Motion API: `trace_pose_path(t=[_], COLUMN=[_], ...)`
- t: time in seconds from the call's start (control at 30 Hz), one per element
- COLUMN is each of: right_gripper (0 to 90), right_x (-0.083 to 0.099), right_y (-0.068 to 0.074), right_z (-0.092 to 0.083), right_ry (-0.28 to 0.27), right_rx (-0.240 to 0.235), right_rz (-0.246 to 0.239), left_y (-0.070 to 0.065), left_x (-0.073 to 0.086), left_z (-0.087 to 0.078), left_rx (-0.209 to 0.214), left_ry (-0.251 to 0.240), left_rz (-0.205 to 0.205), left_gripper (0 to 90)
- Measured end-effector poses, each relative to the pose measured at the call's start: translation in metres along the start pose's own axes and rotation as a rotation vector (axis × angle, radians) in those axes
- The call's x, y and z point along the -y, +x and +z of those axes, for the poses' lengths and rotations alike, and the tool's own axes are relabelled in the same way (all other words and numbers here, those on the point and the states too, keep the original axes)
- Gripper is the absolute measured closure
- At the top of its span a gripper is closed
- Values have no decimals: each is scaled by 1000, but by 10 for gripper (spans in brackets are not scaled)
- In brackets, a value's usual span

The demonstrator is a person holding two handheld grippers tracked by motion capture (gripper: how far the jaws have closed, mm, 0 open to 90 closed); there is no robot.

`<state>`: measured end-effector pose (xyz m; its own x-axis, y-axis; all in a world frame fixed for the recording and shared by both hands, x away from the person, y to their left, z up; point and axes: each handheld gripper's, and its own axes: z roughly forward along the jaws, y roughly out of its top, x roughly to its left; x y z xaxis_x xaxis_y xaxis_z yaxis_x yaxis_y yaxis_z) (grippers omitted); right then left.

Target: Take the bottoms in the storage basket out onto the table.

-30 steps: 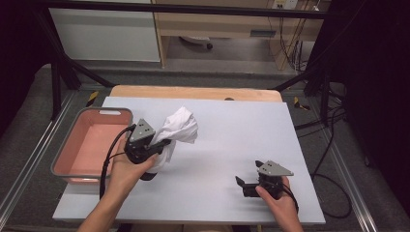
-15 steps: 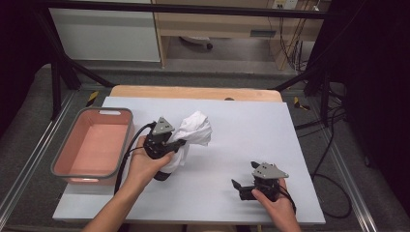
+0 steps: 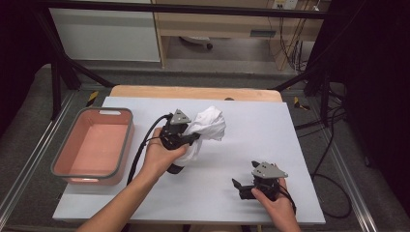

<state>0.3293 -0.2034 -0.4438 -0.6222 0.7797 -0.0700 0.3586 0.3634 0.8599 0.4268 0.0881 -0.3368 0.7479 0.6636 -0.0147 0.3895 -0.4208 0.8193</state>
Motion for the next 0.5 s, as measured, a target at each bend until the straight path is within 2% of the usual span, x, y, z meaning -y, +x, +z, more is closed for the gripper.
trace_pose_path(t=[0.07, 0.2, 0.5], right_gripper=[54, 54, 54], right_x=[-1, -2, 1], right_y=[0, -1, -1], right_z=[0, 1, 0], right_ry=[-3, -3, 1], right_rx=[6, 7, 7], right_rz=[6, 8, 15], left_y=[-1, 2, 9], left_x=[-1, 1, 1], left_z=[5, 12, 17], left_rx=[-3, 0, -1], left_ry=[12, 9, 14], left_rz=[10, -18, -27], left_gripper=[760, 760, 759])
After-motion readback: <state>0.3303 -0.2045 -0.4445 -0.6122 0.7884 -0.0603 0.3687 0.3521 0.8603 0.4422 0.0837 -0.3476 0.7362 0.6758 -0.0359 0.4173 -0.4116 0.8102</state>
